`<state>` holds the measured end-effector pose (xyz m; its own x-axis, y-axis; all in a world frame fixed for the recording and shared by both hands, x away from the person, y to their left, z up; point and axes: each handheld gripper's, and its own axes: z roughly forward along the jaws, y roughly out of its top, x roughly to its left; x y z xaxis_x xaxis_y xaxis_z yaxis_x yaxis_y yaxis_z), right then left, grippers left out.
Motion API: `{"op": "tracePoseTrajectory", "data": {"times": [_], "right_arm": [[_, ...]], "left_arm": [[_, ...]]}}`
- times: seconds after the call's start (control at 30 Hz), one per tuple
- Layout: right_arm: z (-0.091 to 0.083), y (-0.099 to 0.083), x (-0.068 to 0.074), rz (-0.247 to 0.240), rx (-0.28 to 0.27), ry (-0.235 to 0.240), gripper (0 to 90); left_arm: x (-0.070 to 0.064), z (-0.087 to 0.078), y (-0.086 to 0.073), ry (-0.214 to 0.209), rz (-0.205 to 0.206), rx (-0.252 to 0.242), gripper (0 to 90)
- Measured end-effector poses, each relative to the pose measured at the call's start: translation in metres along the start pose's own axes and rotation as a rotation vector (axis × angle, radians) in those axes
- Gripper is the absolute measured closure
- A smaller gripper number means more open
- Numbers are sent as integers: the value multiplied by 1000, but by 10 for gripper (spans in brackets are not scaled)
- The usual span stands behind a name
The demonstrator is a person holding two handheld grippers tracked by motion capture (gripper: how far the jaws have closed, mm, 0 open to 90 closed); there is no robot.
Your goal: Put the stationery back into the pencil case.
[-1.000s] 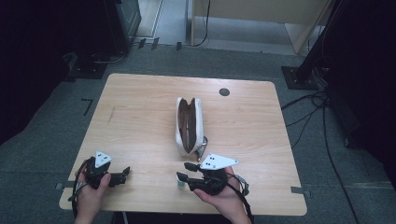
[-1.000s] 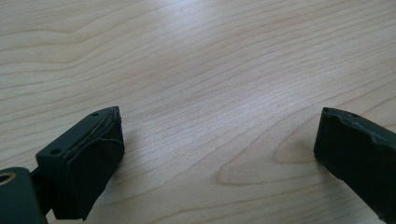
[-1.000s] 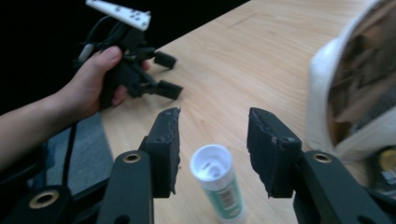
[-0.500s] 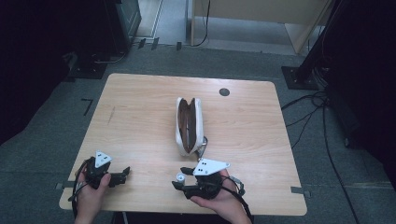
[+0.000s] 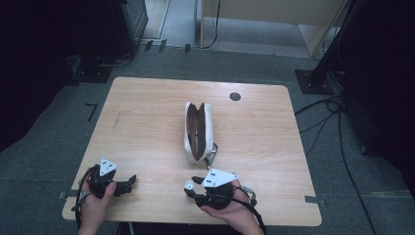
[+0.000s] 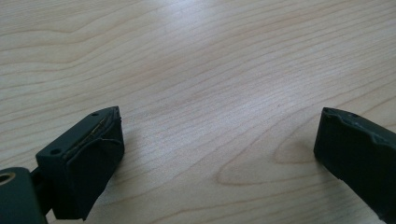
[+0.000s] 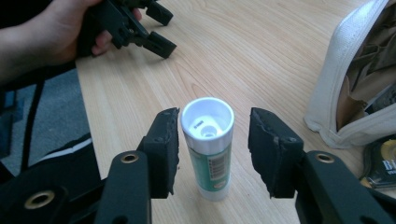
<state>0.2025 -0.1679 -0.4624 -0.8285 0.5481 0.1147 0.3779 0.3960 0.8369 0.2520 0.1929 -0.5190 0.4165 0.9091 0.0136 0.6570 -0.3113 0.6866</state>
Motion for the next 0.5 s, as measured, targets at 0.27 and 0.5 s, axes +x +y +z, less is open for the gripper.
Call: {"op": "tracePoseTrajectory", "data": {"times": [0.27,0.5], "right_arm": [[2,-3,0,5,-4,-7,608],[2,-4,-2,0,-8,-27,645]], "left_arm": [[0,0,0,0,1,0,19],[0,0,0,0,1,0,19]]}}
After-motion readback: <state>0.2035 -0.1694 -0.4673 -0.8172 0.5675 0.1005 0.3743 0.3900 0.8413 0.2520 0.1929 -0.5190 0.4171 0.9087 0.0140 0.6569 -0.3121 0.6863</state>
